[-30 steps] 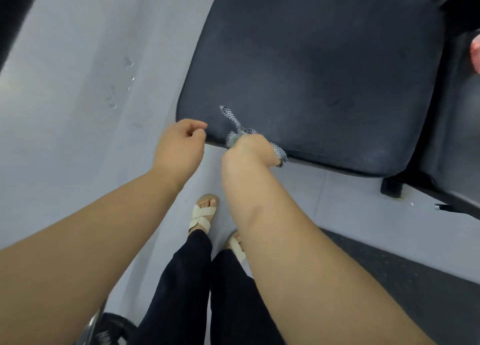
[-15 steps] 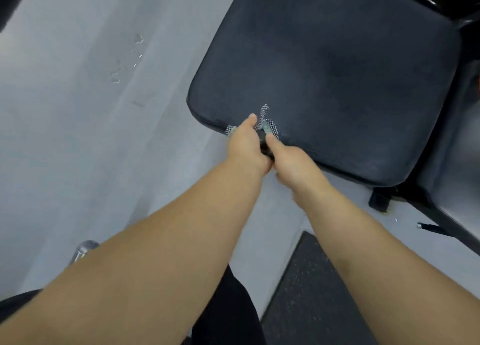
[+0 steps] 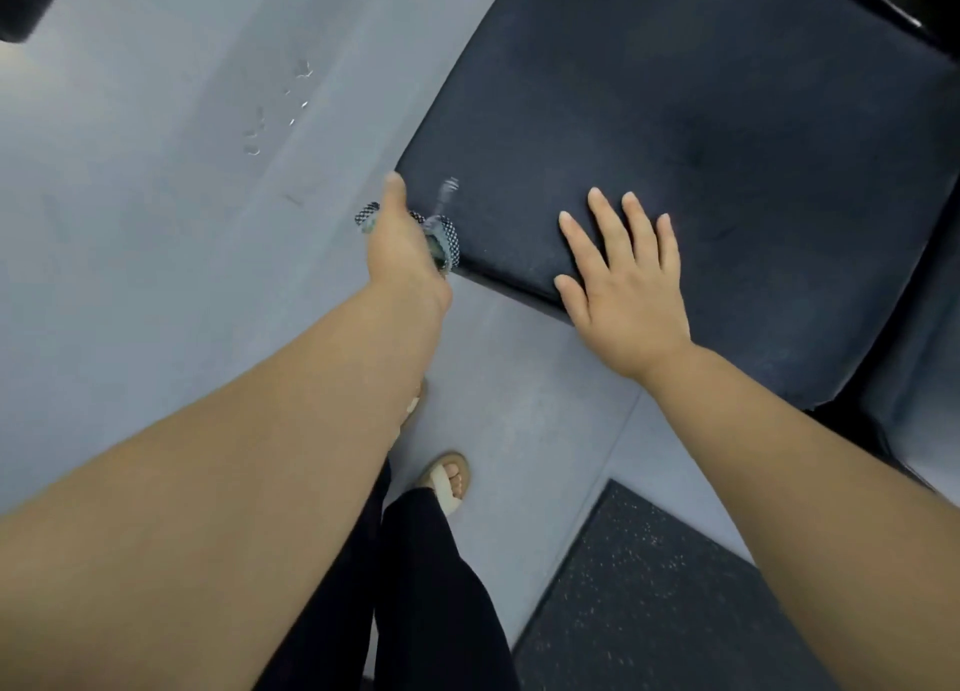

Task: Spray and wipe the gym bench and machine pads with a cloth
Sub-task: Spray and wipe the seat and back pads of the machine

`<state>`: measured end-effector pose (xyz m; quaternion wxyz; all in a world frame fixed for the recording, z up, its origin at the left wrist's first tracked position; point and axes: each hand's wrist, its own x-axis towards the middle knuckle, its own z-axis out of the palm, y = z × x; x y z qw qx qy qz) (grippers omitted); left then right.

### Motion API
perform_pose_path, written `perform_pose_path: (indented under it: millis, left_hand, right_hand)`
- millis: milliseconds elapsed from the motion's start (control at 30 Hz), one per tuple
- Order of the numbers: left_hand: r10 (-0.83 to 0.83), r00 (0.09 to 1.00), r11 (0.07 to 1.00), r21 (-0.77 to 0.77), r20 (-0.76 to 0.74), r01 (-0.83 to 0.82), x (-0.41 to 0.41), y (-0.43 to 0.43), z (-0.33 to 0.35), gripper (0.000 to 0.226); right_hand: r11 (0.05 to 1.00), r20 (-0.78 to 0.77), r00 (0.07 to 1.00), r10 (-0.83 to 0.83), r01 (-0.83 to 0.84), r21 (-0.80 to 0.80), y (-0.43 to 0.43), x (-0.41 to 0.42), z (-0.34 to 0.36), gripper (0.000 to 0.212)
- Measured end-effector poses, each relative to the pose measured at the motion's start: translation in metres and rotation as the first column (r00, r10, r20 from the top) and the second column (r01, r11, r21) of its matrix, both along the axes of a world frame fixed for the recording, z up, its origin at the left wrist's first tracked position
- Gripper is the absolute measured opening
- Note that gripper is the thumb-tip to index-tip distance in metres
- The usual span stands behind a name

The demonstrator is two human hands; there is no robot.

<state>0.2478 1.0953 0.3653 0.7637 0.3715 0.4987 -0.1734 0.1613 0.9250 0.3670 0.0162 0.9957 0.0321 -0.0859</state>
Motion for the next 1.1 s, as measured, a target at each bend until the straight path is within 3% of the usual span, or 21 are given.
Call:
perform_pose_path:
  millis: [67, 233, 367, 500, 567, 700, 767, 833, 900, 1033, 1100]
  left_hand:
    - [-0.034, 0.998, 0.991, 0.125, -0.051, 0.040, -0.010, -0.010, -0.003, 0.020]
    - [-0.090, 0.987, 0.974, 0.194, -0.130, 0.115, -0.021, -0.017, 0.002, 0.022]
    - [-0.094, 0.988, 0.929, 0.345, -0.125, 0.132, -0.001, -0.012, -0.006, 0.027]
    - [-0.214, 0.970, 0.826, 0.510, -0.111, 0.241, 0.005, -0.003, -0.025, 0.020]
    - [-0.343, 0.936, 0.728, 0.610, -0.073, 0.314, 0.012, 0.009, -0.030, 0.024]
    - [-0.691, 0.719, 0.460, 0.723, -0.073, 0.515, 0.038, 0.033, -0.034, 0.032]
    - [-0.795, 0.595, 0.311, 0.766, -0.114, 0.562, 0.051, 0.036, -0.037, 0.029]
    - [-0.850, 0.513, 0.232, 0.789, -0.119, 0.569, 0.062, 0.036, -0.036, 0.031]
    - [-0.902, 0.423, 0.171, 0.823, -0.091, 0.542, 0.073, 0.028, -0.030, 0.035]
    - [-0.964, 0.204, -0.094, 0.938, -0.170, 0.335, 0.087, 0.005, -0.008, 0.039]
    - [-0.979, 0.060, -0.177, 0.955, -0.197, 0.237, 0.069, -0.003, 0.000, 0.048]
  right_hand:
    - [1.000, 0.009, 1.000, -0.008, 0.008, 0.004, 0.001, 0.000, 0.000, 0.057]
    - [1.000, 0.021, 1.000, -0.017, 0.017, 0.002, 0.002, -0.001, -0.001, 0.055]
    - [1.000, 0.031, 0.999, -0.013, 0.012, 0.006, 0.002, 0.001, -0.002, 0.055]
    - [1.000, 0.041, 0.999, -0.005, 0.005, 0.001, 0.002, 0.001, -0.002, 0.055]
    - [1.000, 0.046, 0.999, -0.006, 0.006, 0.001, 0.002, 0.001, -0.002, 0.054]
    - [1.000, 0.053, 0.999, -0.011, 0.011, 0.000, 0.003, 0.001, -0.002, 0.055]
    - [1.000, 0.057, 0.998, -0.023, 0.022, 0.004, 0.003, 0.001, -0.002, 0.055]
    - [1.000, 0.052, 0.998, -0.020, 0.020, 0.004, 0.003, 0.001, -0.002, 0.055]
    - [1.000, 0.049, 0.999, -0.019, 0.019, 0.000, 0.003, 0.000, -0.001, 0.055]
    - [1.000, 0.039, 0.999, -0.028, 0.028, 0.008, 0.003, 0.000, -0.001, 0.055]
    - [0.999, 0.025, 0.999, -0.036, 0.035, 0.027, 0.003, 0.002, 0.001, 0.055]
